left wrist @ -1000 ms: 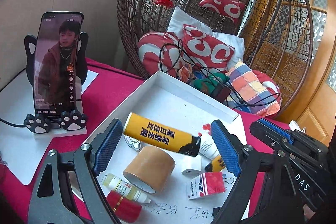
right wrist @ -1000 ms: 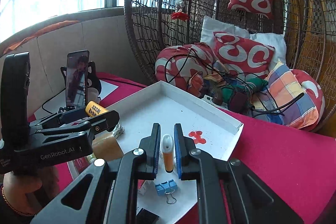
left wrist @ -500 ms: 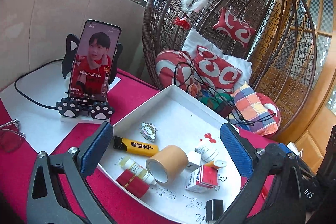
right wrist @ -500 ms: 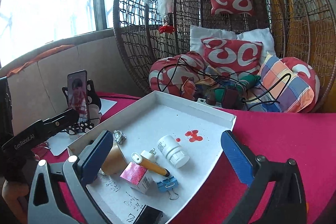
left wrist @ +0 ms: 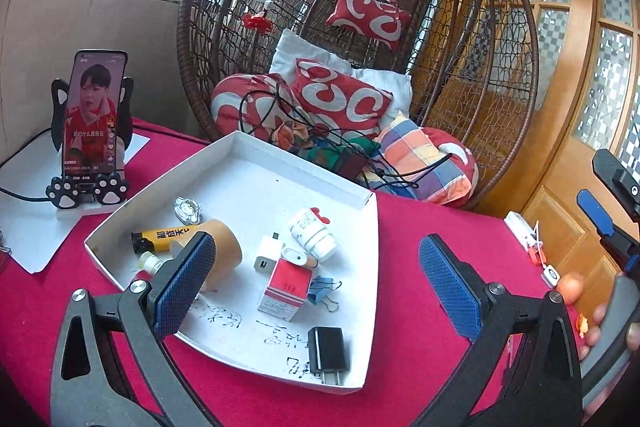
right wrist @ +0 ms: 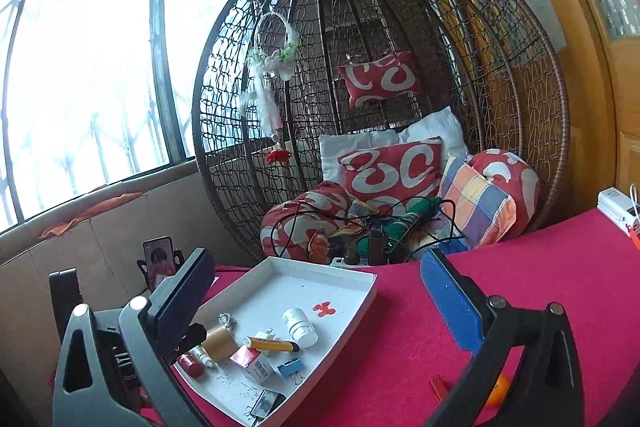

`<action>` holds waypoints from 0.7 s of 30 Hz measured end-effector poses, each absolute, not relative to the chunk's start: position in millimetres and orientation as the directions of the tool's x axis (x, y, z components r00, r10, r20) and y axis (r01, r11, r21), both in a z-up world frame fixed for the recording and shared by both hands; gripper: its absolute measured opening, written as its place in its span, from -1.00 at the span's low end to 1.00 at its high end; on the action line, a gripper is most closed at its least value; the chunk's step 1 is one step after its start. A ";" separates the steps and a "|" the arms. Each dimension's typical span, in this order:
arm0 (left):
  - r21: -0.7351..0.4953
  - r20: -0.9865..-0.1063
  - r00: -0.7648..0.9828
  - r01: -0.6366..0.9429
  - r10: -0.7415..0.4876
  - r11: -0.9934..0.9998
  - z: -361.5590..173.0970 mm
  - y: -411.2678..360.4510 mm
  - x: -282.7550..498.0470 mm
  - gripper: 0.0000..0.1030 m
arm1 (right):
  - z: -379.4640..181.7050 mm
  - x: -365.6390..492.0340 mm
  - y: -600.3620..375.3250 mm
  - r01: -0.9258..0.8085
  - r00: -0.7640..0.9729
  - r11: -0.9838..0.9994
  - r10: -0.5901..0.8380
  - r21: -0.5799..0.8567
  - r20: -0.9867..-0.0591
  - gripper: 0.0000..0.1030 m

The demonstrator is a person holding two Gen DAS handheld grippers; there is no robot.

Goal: Organize rigid objects
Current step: 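Withdraw both tools from the tray toward the orange and red box, then grasp the orange with the right tool while the left grasps the red stick box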

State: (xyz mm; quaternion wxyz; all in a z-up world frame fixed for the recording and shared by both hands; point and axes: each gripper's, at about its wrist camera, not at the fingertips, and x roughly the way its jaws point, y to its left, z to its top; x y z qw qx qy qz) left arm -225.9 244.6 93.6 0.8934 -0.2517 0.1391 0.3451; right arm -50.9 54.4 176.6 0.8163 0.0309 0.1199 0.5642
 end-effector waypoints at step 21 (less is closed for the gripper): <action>-0.231 -0.670 0.701 -0.511 0.245 0.828 35.9 171.7 -97.0 0.99 | 32.9 64.3 58.2 -0.847 0.249 0.496 0.687 0.190 -0.682 0.38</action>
